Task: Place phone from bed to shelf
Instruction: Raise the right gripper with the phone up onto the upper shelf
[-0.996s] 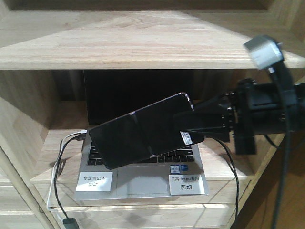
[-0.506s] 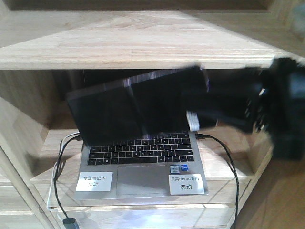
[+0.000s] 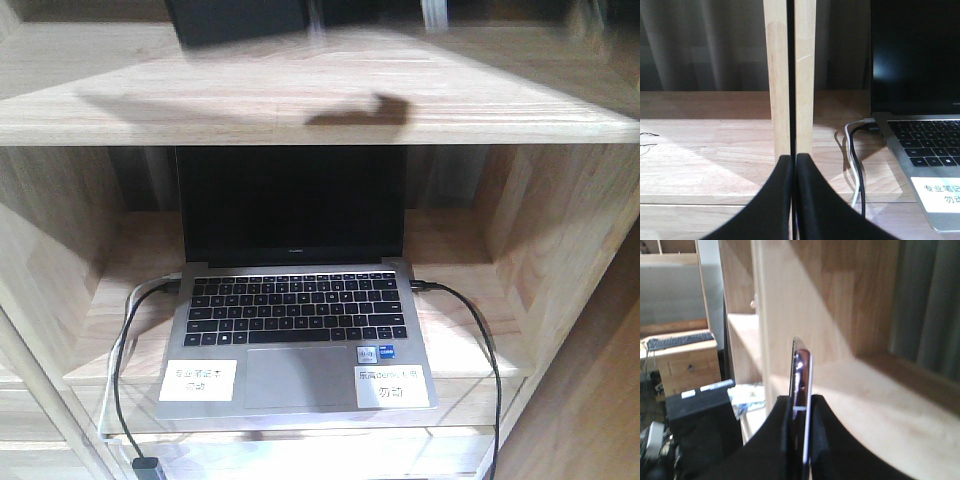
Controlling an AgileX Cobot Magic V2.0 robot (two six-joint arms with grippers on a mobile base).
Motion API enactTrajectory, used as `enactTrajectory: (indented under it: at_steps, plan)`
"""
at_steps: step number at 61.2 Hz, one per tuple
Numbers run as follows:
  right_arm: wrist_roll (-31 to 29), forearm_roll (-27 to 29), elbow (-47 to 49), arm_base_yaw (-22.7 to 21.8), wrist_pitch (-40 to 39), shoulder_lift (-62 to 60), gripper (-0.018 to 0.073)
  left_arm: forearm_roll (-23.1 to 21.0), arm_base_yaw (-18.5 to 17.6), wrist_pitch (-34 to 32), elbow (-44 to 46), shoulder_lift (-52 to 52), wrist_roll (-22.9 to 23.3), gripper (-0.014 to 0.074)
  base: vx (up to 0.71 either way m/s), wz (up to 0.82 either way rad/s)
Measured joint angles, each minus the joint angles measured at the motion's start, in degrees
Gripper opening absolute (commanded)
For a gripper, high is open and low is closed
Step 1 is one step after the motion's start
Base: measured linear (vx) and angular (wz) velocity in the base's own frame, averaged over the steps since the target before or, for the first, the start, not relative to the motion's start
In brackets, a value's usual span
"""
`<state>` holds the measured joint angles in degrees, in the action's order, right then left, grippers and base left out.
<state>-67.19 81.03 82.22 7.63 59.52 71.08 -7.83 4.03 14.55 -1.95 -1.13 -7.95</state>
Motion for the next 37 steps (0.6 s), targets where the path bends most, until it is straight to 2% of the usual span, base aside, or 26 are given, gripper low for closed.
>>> enactTrajectory:
  at_steps: [15, 37]
  plan:
    - [4.5, -0.5, 12.4, 0.8, 0.4, 9.3, -0.0004, 0.0, 0.0, 0.0, 0.0, 0.0, 0.0, 0.0001, 0.0, 0.0]
    - [7.5, -6.4, 27.1, 12.0, -6.3, 22.1, -0.0004, 0.0, 0.0, 0.0, 0.0, 0.0, 0.0, 0.0001, 0.0, 0.0]
